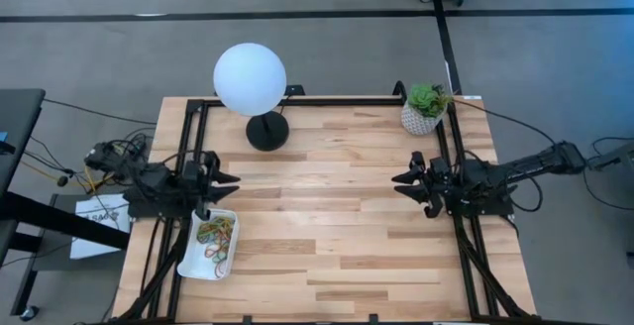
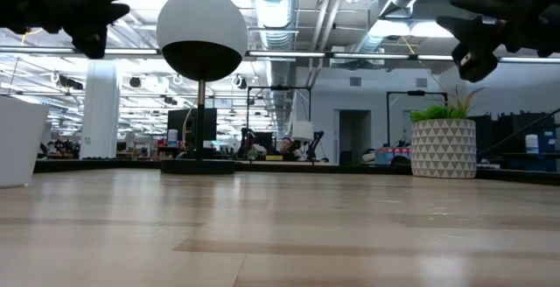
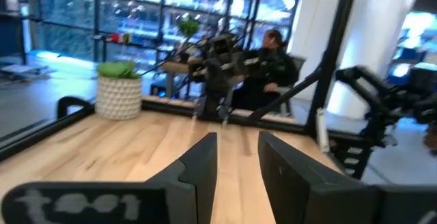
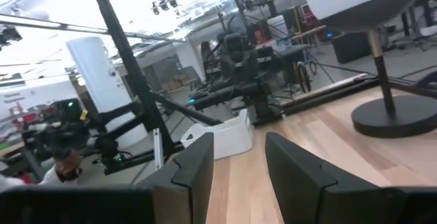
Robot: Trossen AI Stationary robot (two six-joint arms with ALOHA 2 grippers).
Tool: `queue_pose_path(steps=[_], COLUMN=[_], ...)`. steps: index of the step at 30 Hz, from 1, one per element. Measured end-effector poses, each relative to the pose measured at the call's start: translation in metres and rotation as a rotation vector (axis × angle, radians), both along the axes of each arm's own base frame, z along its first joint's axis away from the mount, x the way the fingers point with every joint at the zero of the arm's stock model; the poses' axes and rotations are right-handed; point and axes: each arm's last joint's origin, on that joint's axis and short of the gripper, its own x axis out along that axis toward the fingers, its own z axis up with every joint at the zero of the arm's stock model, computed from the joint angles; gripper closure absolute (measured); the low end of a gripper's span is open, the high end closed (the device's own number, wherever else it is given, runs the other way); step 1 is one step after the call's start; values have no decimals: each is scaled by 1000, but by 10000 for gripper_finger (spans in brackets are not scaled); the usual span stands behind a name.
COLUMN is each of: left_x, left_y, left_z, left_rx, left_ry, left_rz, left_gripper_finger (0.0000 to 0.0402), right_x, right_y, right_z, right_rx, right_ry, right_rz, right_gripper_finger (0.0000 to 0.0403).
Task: Pick and place items into bin
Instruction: Return to Home Position
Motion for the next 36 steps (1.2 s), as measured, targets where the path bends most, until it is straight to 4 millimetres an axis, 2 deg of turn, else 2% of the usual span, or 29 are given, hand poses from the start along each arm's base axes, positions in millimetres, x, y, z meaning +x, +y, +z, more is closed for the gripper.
queue_pose_path(steps=[8, 11, 14, 18, 36], left_x=[8, 9, 9, 9, 10], left_y=[2, 3, 4, 5, 6], left_z=[-21, -26, -27, -27, -28], left_rx=[16, 49, 101, 137, 117], left_ry=[8, 49, 57, 59, 61], left_rz=[-32, -51, -70, -38, -31], left_gripper_finger=[303, 303, 303, 304, 304], right_x=[0, 0, 0, 0, 0], right_y=[1, 0, 0, 0, 0], right_z=[-4, -5, -8, -13, -21], right_rx=[-5, 60, 95, 58, 32], right_ry=[44, 52, 80, 137, 211], right_rz=[-65, -89, -91, -95, -98], right_gripper_finger=[277, 277, 277, 277, 277])
